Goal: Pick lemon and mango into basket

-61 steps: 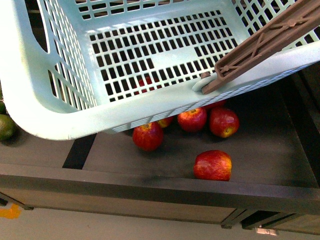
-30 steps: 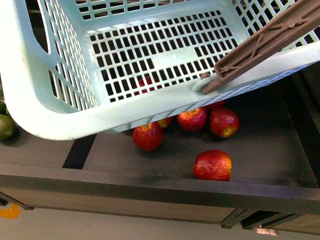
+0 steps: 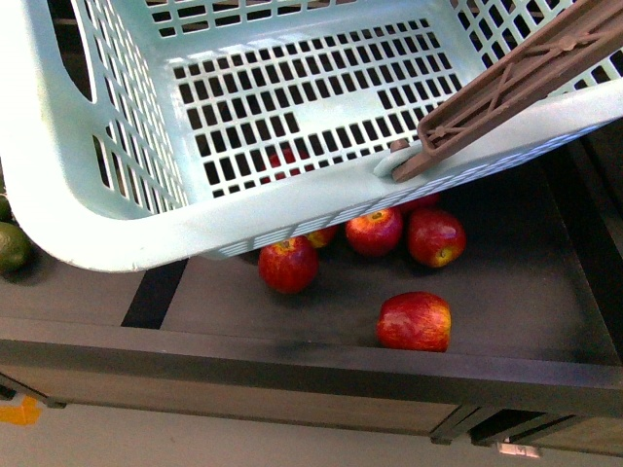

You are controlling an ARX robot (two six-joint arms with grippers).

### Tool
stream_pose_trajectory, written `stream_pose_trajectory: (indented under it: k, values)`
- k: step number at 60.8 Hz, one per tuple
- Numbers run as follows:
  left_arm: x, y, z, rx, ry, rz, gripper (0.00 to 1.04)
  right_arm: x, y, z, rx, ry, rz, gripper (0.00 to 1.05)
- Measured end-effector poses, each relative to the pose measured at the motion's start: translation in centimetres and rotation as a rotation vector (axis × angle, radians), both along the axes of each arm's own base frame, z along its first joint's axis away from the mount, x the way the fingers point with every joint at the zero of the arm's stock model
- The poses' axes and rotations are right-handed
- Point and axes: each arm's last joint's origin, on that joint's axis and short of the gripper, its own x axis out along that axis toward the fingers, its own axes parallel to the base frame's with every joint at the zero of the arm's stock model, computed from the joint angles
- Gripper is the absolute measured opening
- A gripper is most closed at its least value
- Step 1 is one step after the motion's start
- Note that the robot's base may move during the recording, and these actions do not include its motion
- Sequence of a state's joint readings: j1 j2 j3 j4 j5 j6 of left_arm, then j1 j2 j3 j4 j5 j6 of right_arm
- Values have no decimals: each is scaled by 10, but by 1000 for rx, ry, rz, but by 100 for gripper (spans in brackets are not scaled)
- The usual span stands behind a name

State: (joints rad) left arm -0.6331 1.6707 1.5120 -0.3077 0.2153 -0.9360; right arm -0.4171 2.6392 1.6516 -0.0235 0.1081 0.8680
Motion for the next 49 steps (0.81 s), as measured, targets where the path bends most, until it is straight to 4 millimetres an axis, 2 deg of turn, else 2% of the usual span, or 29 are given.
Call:
stream_pose_trajectory:
  k: [10, 19, 25, 33, 36, 42, 49]
  values:
    - [0, 0, 0, 0, 0, -1, 6, -8, -6, 29, -41, -67, 72, 61]
    - [0, 0, 0, 0, 0, -1, 6, -23, -6, 70, -130, -154, 194, 61]
    - [0, 0, 0, 0, 0, -1, 6, -40, -1, 103, -210, -231, 315, 61]
    - [0, 0, 0, 0, 0, -1, 6, -90, 30, 164, -383, -371, 622, 61]
    - [0, 0, 0, 0, 0, -1, 6, -104, 40, 180, -425, -408, 696, 61]
    - [0, 0, 0, 0, 0, -1, 6, -130, 62, 212, -498, -494, 801, 60]
    - [0, 0, 0, 0, 1, -1, 6, -151, 86, 251, -612, -594, 872, 60]
